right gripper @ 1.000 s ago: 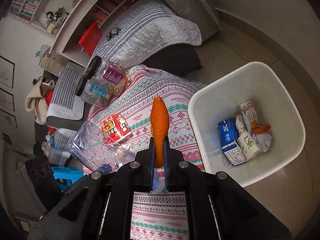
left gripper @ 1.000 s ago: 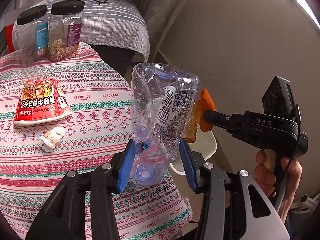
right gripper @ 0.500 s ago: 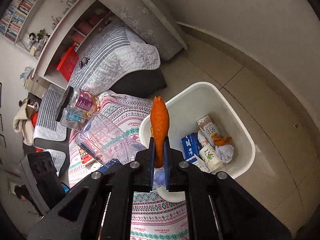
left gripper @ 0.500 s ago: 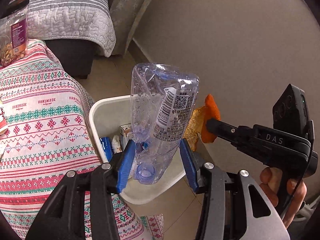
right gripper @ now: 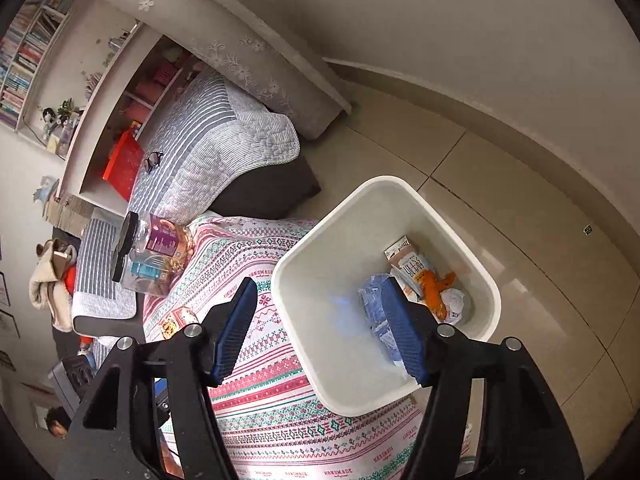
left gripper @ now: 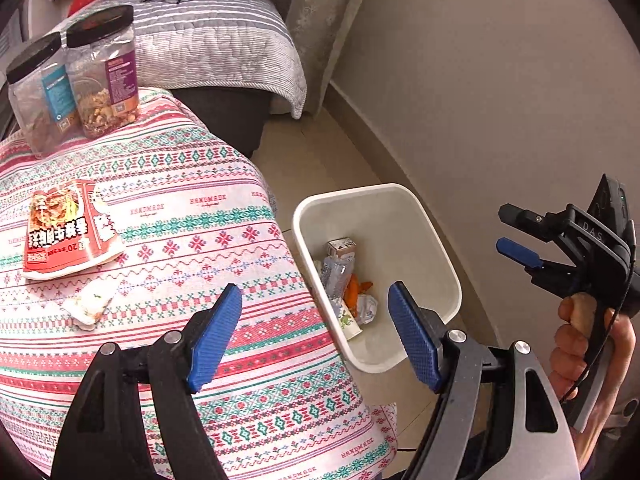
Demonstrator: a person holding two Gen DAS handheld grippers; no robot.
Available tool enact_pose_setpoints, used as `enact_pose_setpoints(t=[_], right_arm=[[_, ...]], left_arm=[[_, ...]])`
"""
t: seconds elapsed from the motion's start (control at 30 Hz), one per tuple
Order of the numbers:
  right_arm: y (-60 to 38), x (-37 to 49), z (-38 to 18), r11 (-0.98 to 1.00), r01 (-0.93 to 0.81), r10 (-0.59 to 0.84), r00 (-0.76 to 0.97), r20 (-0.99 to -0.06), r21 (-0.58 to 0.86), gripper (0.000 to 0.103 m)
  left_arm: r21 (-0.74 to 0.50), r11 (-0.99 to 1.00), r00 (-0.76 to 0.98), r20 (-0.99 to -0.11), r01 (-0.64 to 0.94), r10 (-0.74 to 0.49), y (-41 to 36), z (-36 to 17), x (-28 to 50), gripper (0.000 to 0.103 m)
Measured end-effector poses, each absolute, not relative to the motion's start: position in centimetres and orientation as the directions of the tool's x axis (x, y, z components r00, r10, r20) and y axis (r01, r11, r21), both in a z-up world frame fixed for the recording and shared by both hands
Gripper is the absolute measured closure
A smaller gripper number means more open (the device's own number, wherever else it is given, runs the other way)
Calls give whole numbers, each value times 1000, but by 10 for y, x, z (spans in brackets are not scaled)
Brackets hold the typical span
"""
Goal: Collect trash
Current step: 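Carry the bottle and peel to the white bin and release both, then grasp the crumpled tissue with the left gripper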
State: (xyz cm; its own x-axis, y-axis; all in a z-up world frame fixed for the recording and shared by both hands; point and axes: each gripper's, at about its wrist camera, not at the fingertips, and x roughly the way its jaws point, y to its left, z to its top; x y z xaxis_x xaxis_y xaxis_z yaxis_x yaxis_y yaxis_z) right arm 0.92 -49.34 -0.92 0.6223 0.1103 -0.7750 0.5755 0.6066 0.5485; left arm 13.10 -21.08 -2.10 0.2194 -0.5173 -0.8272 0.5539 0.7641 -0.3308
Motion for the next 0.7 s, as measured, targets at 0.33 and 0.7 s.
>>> enact_pose_setpoints(t=[0.33,0.7], right_arm=[[-429,54,-3,754,462,152,569,-808,467,41],[-339,93,-4,837,315,248,508,-825,447,41]], left_arm=[[-219,928,347,-881,302,-321,-41,-38,165,29],[-199,893,311,-888,403,-338,-65,-70,166,29]])
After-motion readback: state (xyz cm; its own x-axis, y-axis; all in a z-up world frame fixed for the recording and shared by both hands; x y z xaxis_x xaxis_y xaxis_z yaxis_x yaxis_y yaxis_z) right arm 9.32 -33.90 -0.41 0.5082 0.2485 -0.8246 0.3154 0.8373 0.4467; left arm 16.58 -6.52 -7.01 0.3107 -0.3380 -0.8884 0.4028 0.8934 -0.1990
